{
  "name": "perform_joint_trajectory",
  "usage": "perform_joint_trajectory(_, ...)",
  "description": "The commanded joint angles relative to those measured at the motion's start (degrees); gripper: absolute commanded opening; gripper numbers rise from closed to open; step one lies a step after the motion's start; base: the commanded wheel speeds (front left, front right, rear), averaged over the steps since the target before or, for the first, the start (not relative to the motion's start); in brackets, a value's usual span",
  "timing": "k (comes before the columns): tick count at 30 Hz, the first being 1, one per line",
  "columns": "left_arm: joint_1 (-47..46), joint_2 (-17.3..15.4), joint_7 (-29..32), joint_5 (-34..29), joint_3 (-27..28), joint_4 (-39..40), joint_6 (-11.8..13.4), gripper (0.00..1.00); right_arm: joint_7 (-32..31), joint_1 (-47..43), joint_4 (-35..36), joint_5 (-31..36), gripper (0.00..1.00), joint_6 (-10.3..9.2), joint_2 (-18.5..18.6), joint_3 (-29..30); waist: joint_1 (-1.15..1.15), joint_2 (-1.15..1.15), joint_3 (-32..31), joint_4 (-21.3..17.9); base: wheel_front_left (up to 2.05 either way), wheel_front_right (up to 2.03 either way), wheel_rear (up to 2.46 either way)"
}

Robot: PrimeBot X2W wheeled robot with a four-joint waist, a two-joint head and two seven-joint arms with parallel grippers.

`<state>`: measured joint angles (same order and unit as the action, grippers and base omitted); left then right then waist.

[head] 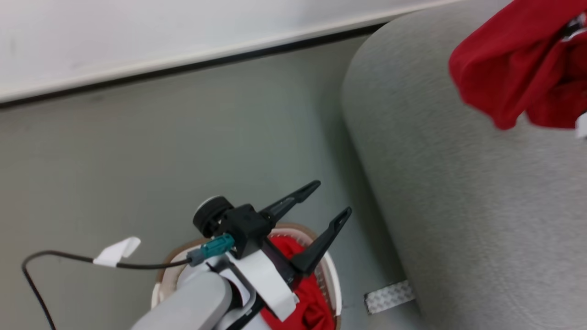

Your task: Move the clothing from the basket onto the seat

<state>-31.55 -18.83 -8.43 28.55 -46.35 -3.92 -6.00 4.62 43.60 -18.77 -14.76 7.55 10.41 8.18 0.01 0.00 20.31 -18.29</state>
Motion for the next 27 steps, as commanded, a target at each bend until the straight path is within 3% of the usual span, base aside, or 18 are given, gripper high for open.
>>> perform_joint_trajectory(1, -1.29, -0.60, 0.13, -0.83, 0.26, 0.54, -0.14, 1.00, -1.66, 2.30, -1.38, 3.03, 0.00, -0.12, 3.00, -0.71, -0.01, 0.00, 4.61, 4.28, 0.00, 0.00, 0.00)
perform_joint_trajectory(12, -4.53, -2.41, -0.89, -0.79, 1.62, 1.65, -0.35, 1.00, -8.75, 11.73, -16.01, 8.90, 0.00, -0.14, 12.74, 7.84, -0.01, 0.00, 12.27, 11.65, 0.00, 0.00, 0.00)
perform_joint_trajectory(20, -4.86, -2.59, -2.02, -0.23, 1.82, 0.59, -0.39, 1.00, -23.26, 12.89, -27.99, 14.49, 0.00, -0.14, 13.92, 12.03, -0.01, 0.00, 13.26, 13.12, 0.00, 0.00, 0.00)
perform_joint_trajectory(23, -4.61, -2.67, -2.33, -0.20, 1.82, -0.08, -0.11, 1.00, -24.11, 13.17, -28.75, 15.53, 0.03, -0.14, 13.16, 12.45, -0.01, 0.00, 12.27, 12.69, 0.00, 0.00, 0.00)
perform_joint_trajectory(24, -4.44, -2.74, -2.35, -0.12, 1.86, -0.28, 0.01, 1.00, -23.66, 13.15, -28.83, 16.04, 0.28, -0.14, 12.72, 12.36, -0.01, 0.00, 11.77, 12.42, 0.00, 0.00, 0.00)
perform_joint_trajectory(25, -4.26, -2.78, -2.43, -0.01, 1.90, -0.44, 0.09, 1.00, -23.31, 13.09, -28.87, 16.38, 0.85, -0.14, 12.41, 12.31, -0.01, 0.00, 11.28, 12.12, 0.00, 0.00, 0.00)
perform_joint_trajectory(26, -4.03, -2.83, -2.51, 0.09, 1.89, -0.61, 0.24, 1.00, -23.15, 12.86, -29.09, 16.68, 1.00, -0.14, 12.11, 12.18, -0.01, 0.00, 10.64, 11.81, 0.00, 0.00, 0.00)
perform_joint_trajectory(27, -3.82, -2.83, -2.53, 0.16, 1.86, -0.78, 0.33, 1.00, -22.98, 12.60, -29.26, 16.94, 1.00, -0.14, 11.85, 11.96, -0.01, 0.00, 9.97, 11.51, 0.00, 0.00, 0.00)
